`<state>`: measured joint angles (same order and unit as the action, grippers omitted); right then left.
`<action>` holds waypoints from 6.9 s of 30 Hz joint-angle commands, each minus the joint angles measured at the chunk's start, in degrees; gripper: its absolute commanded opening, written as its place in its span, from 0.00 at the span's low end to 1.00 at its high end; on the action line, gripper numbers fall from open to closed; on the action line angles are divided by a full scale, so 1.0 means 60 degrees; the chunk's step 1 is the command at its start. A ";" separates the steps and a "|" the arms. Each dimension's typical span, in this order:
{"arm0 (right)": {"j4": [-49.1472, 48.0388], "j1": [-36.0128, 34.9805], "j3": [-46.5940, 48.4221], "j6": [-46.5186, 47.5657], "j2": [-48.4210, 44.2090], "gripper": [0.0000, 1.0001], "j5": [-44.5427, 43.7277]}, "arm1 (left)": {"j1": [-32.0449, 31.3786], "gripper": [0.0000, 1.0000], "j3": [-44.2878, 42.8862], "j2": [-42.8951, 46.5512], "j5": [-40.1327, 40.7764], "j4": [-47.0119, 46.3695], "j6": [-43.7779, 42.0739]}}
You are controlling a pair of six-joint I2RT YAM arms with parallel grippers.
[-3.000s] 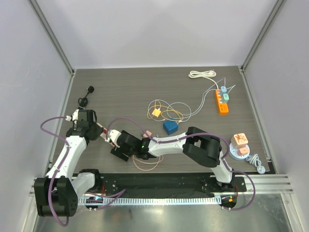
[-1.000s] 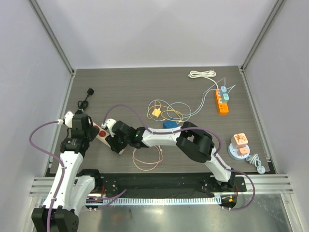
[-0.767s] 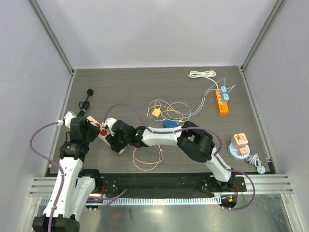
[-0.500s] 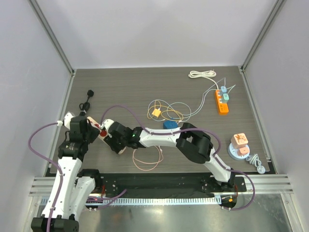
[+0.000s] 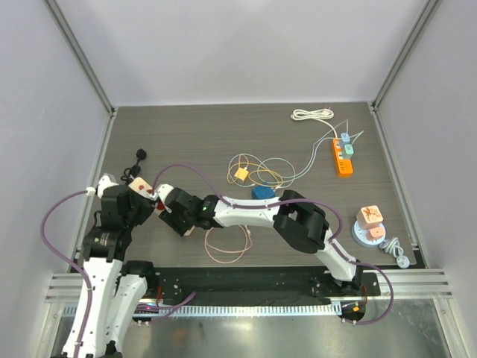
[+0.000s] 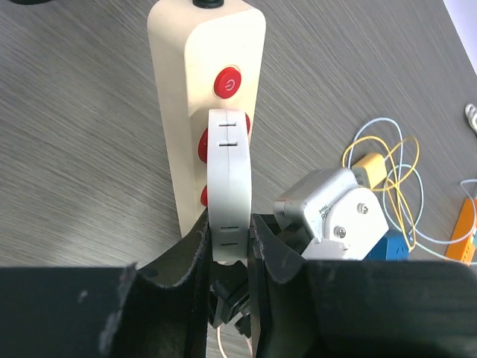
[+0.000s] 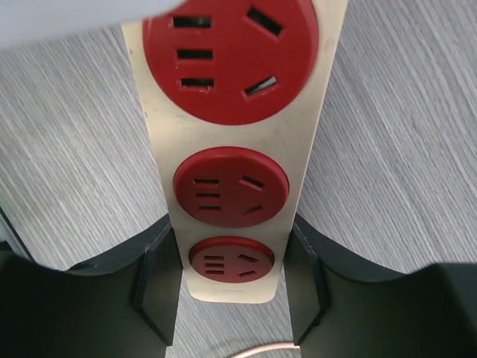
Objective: Pull the plug off the socket
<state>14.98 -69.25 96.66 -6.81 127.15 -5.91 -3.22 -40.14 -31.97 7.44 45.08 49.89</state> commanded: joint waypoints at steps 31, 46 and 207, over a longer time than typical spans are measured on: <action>-0.1602 0.2196 -0.2737 -0.0842 -0.1842 0.92 0.6843 | -0.0078 0.00 0.0494 -0.0679 -0.2981 -0.1712 -0.1166; -0.3592 0.2636 -0.1360 -0.2848 -0.0612 0.74 0.8675 | -0.0092 0.00 0.0406 0.0230 -0.3613 -0.1610 -0.1122; 0.2381 1.4575 -0.9006 -0.3817 -1.2286 1.00 0.3754 | -1.2134 0.93 -1.0477 -1.5721 0.2495 -0.4848 -0.3525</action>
<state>29.19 18.02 39.75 -31.40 54.87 14.39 -76.09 -99.48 -124.75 19.59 13.52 29.65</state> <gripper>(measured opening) 0.996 0.935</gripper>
